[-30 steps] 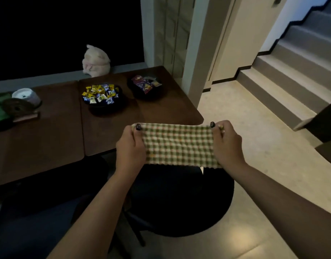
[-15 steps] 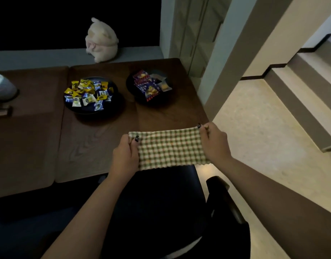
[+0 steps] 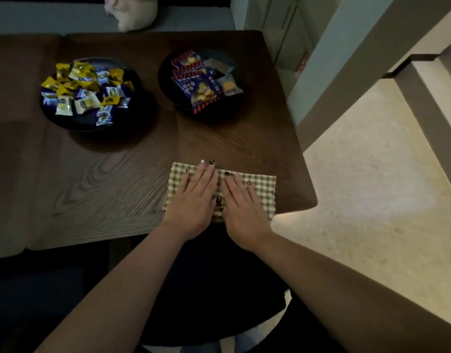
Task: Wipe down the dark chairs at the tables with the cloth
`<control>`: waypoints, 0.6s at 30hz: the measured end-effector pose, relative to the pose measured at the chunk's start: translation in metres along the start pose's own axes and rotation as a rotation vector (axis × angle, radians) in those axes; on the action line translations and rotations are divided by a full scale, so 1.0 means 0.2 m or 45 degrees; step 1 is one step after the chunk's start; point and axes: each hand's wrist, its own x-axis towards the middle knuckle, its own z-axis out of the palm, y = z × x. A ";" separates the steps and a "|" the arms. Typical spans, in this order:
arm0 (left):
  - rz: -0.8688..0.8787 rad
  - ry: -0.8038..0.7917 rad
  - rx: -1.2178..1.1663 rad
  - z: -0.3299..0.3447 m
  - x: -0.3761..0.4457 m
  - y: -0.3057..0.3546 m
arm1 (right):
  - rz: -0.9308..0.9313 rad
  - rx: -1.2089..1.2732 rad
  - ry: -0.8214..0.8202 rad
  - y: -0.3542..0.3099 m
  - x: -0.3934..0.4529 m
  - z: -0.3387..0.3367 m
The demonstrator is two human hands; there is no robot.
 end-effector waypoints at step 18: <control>-0.236 0.080 -0.092 0.08 -0.07 -0.02 | 0.079 0.124 -0.024 0.18 0.00 -0.05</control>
